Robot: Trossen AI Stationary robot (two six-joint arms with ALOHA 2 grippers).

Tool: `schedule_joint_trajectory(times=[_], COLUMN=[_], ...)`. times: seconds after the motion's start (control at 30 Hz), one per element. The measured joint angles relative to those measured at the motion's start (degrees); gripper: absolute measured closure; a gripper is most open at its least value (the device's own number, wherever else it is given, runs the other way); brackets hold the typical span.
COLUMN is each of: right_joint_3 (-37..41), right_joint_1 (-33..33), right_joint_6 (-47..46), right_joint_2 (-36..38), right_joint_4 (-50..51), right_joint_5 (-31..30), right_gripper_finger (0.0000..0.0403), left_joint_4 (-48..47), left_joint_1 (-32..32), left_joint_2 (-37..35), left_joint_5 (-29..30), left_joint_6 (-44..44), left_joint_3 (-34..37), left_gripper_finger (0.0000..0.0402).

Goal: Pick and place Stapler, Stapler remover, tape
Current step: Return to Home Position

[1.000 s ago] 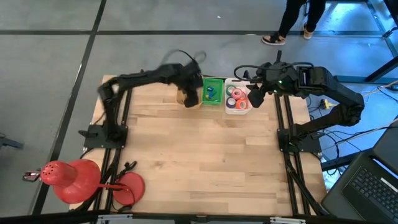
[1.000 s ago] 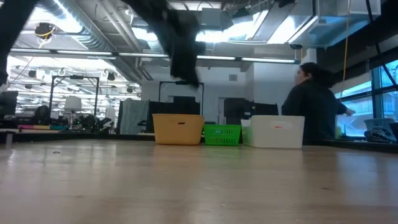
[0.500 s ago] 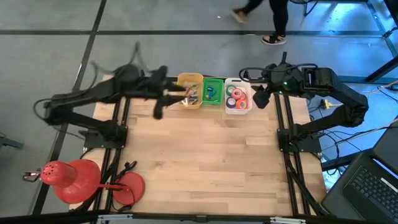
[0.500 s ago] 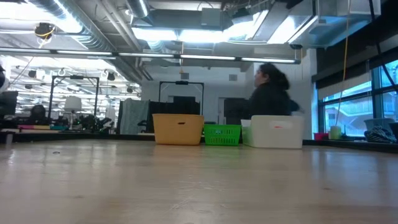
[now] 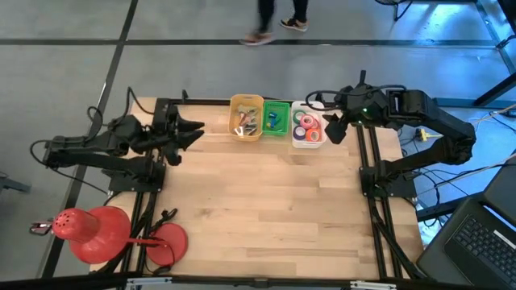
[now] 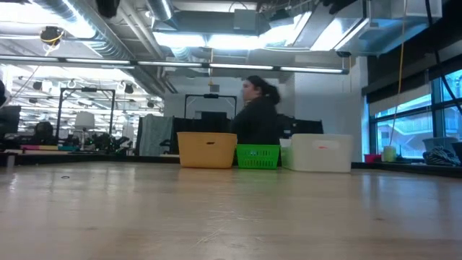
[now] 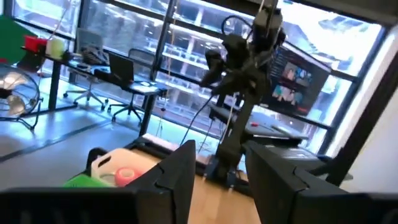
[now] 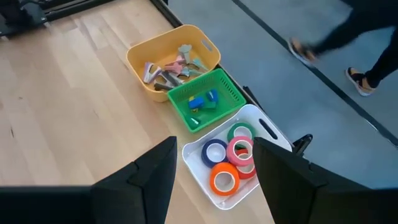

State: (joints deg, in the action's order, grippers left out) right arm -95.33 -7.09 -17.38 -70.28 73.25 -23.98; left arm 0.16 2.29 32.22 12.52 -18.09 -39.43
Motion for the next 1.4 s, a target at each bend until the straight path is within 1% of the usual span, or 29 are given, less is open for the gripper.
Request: schedule_joint_trajectory(times=[0.1,0.17,0.33,0.5,0.7,0.87,1.0,1.2,1.3,1.4], right_joint_3=[0.0,0.0,0.0,0.0,0.0,0.0,0.0,0.0,0.0,0.0], right_joint_1=[0.0,0.0,0.0,0.0,0.0,0.0,0.0,0.0,-0.1,-0.7], right_joint_6=[0.0,0.0,0.0,0.3,0.7,0.7,0.2,1.1,1.3,1.4], right_joint_2=[0.0,0.0,0.0,0.0,0.0,0.0,0.0,0.0,0.0,0.0], right_joint_4=[0.0,0.0,0.2,0.3,0.4,0.8,1.0,0.3,-1.1,-2.0], right_joint_5=[0.6,0.6,0.6,0.7,0.7,0.7,0.7,0.7,0.7,0.7], right_gripper_finger=[0.0191,0.0191,0.0191,0.0191,0.0191,0.0191,0.0191,0.0191,0.0191,0.0191], left_joint_4=[0.1,0.1,-0.1,-0.5,-5.8,-12.5,-16.2,-16.3,-16.9,-16.8], left_joint_1=[-0.5,-0.7,-0.8,-0.8,-0.8,-0.8,-0.8,-0.8,-0.8,-0.8], left_joint_2=[-3.3,-5.4,-10.5,-14.6,-19.8,-24.9,-28.4,-31.2,-32.2,-32.2], left_joint_5=[-0.4,0.6,4.6,5.2,6.0,6.7,7.3,6.0,5.7,5.6], left_joint_6=[2.3,3.1,1.6,-0.3,-3.7,-4.3,-4.6,1.5,3.8,4.3], left_joint_3=[4.5,7.6,14.4,18.8,21.4,21.8,21.8,21.8,23.4,26.3], left_gripper_finger=[0.0272,0.0271,0.0268,0.0271,0.0268,0.0269,0.0272,0.0268,0.0269,0.0271])
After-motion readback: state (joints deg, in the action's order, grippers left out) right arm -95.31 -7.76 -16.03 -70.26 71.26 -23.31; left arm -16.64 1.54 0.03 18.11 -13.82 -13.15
